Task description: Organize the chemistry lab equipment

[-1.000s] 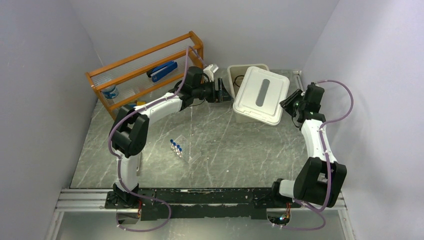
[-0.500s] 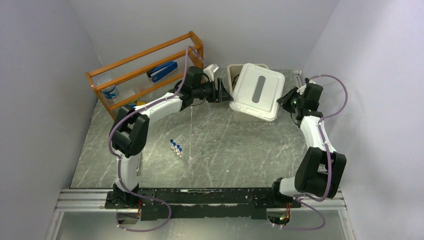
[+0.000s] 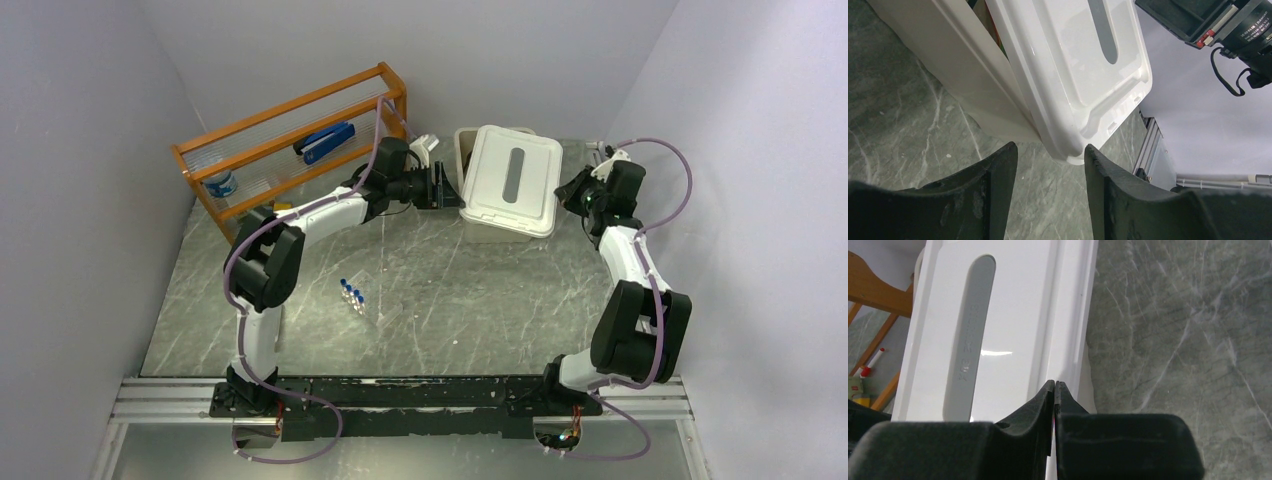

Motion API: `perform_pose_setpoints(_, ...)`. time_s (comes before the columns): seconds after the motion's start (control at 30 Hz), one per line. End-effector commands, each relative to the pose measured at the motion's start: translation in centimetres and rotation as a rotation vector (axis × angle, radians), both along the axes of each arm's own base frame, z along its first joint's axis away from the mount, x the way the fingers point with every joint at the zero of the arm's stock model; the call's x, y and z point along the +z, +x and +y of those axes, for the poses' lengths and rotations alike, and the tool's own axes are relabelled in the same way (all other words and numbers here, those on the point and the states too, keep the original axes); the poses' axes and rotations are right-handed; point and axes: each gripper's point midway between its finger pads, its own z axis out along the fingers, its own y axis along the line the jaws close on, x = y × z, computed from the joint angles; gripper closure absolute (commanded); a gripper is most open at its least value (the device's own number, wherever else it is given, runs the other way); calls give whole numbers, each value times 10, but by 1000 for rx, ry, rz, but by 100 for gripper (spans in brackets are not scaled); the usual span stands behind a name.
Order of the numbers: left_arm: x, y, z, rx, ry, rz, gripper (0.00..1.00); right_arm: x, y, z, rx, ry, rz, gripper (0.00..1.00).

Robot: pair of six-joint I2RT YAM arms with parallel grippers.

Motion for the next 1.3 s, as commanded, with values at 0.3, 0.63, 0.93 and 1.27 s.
perform_pose_setpoints(0.3,-4,-1,-7,-18,2,-12,44,23,15,-5,-55,-82,-99,71)
perform_pose_setpoints(0.63,-12,3,-3,11,49,-17,48,-1,-42,-5,-229,-97,78,41)
perform_pose_setpoints(0.93,-9,1,-3,-4,51,-22,44,-28,-72,13,-245,-68,219,44)
perform_pose_setpoints(1.27,-9,-2,-4,-17,52,-18,44,-32,-64,13,-249,-66,237,79)
